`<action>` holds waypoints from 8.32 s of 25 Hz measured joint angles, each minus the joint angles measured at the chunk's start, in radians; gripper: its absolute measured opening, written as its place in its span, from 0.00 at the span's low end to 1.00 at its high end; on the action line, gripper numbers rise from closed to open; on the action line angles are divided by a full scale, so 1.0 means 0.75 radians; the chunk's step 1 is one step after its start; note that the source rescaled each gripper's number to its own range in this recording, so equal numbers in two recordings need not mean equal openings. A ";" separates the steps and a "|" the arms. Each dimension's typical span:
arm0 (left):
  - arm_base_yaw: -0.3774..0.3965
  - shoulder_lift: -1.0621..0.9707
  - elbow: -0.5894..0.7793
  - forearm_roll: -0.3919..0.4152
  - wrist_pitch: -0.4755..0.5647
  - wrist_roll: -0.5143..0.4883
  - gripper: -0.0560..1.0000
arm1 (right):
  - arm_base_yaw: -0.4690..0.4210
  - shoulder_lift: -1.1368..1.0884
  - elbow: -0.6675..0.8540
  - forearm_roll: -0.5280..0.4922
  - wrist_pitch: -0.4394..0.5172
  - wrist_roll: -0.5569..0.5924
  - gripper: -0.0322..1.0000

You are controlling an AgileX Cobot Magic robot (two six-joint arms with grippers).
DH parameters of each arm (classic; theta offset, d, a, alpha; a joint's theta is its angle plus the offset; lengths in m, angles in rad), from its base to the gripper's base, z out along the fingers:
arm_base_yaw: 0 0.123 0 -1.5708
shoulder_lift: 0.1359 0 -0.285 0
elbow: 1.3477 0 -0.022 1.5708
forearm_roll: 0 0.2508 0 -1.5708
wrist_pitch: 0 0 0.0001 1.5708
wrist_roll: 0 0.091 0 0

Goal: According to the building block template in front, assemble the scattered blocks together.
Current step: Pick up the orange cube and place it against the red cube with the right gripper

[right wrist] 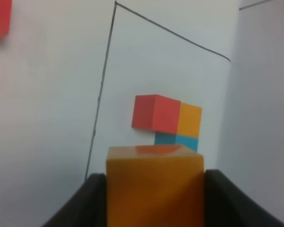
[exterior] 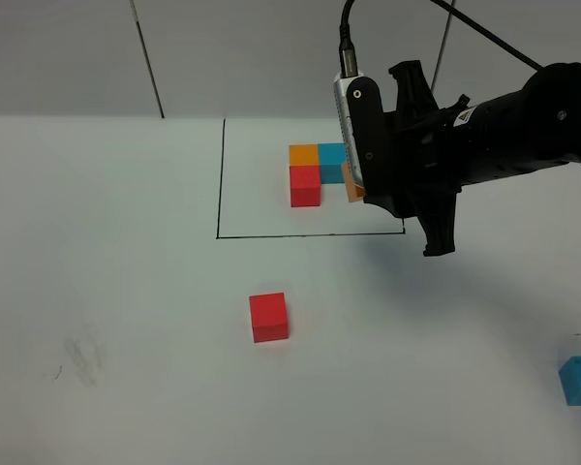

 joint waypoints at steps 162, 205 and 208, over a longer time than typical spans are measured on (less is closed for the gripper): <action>0.000 0.000 0.000 0.001 0.000 0.000 0.06 | 0.479 0.784 -0.900 -0.706 0.683 -0.436 0.50; 0.000 0.000 0.000 0.001 0.000 0.000 0.06 | 0.479 0.863 -0.900 -0.678 0.772 -0.436 0.50; 0.000 0.000 0.000 0.001 0.000 0.000 0.06 | 0.479 0.863 -0.900 -0.678 0.779 -0.436 0.50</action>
